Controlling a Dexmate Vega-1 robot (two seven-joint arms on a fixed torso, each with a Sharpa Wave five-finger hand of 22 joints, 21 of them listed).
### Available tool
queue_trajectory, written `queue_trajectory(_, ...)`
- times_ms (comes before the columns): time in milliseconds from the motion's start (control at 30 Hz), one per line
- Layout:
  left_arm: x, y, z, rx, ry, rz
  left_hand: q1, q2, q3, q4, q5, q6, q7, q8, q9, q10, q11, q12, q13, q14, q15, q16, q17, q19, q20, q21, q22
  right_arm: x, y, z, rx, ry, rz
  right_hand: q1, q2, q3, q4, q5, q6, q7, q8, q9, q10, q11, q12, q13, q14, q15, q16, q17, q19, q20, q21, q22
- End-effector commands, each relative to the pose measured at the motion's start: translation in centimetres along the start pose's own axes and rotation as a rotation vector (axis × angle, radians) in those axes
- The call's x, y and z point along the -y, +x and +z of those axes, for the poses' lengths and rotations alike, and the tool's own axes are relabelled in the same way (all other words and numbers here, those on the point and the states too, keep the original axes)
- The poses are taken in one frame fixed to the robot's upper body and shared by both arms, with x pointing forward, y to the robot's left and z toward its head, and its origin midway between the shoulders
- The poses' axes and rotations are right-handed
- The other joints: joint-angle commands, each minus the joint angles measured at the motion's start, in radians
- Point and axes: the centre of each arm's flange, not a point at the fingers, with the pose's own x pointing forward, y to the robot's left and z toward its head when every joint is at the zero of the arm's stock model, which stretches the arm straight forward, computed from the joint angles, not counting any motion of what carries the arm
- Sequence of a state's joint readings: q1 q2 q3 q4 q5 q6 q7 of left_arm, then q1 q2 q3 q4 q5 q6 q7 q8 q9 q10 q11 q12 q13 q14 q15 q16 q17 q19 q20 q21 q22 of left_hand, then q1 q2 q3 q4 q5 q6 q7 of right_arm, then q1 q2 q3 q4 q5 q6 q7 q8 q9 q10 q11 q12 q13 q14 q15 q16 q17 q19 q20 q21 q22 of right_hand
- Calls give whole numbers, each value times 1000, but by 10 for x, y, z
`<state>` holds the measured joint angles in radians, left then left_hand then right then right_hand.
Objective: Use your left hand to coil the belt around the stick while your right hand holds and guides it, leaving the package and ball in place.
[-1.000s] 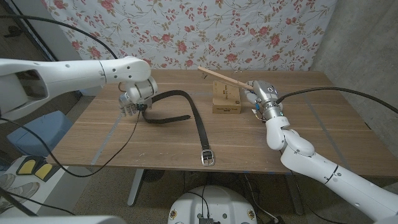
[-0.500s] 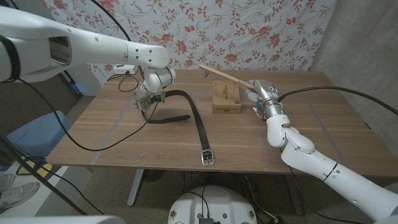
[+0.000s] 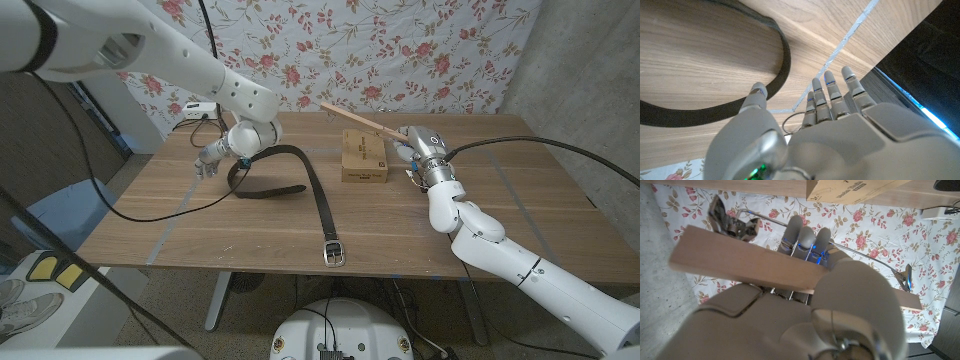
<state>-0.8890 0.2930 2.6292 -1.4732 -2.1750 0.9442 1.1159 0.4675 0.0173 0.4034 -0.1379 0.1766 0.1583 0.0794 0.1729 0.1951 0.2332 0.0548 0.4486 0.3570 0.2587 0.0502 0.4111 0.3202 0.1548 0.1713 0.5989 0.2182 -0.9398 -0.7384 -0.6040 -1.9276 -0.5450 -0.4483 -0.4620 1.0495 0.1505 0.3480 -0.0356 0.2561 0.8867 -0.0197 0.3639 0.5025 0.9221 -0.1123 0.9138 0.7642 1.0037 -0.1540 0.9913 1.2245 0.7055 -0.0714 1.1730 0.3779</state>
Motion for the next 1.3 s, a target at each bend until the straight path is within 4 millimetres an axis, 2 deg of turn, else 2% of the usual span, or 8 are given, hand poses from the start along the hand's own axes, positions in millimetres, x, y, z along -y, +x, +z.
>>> queue_trajectory(33,-7,26,-30,-127,-77,70,-7,-18,-12,0,7,-40,-10,5,-1,-35,10,-18,-6,-33,10,-32,-17,-10,-4,-1,0,0,-1,1,2,9,1,18,20,22,26,7,23,-2,19,3,9,0,6,0,-1,-66,5,3,-6,-94,10,-1)
queue_trajectory(200,-8,32,-31,-141,-64,108,-7,-26,-15,-2,8,-33,-12,15,-2,-39,3,-26,-12,-38,2,-44,-29,-9,-16,-1,-3,2,-2,2,12,15,3,18,20,22,27,6,23,-1,18,3,9,0,6,0,-1,-66,6,3,-8,-95,15,-4)
queue_trajectory(333,-5,39,-30,-148,-59,112,-2,-31,-18,-5,10,5,-3,34,-3,-1,-20,-22,-23,-1,-18,-45,-49,4,-25,4,-6,2,-2,2,16,16,8,18,20,22,27,6,24,-1,17,3,10,0,6,-1,-1,-65,6,3,-9,-95,19,-6)
queue_trajectory(467,-2,45,-27,-141,-70,91,1,-30,-18,-6,11,17,0,38,-3,16,-24,-20,-28,21,-33,-45,-59,18,-30,9,-8,4,-3,2,15,14,7,18,19,23,27,6,24,-1,16,3,9,2,6,0,-1,-65,7,3,-11,-95,23,-9)
queue_trajectory(800,11,55,-6,-116,-53,70,8,-33,-18,-6,12,74,6,54,-3,67,-34,-13,-42,86,-50,-41,-79,58,-39,25,-10,6,-4,0,13,14,14,19,19,23,28,5,26,-1,14,3,10,2,6,0,-1,-65,9,3,-15,-95,33,-15)
queue_trajectory(1300,28,58,27,-93,5,65,14,-33,-17,-7,13,90,11,54,-4,87,-39,-13,-51,114,-53,-43,-89,79,-42,34,-12,8,-3,-5,21,20,20,20,18,24,29,3,28,1,12,6,13,4,4,-4,-2,-65,12,3,-21,-95,50,-28)
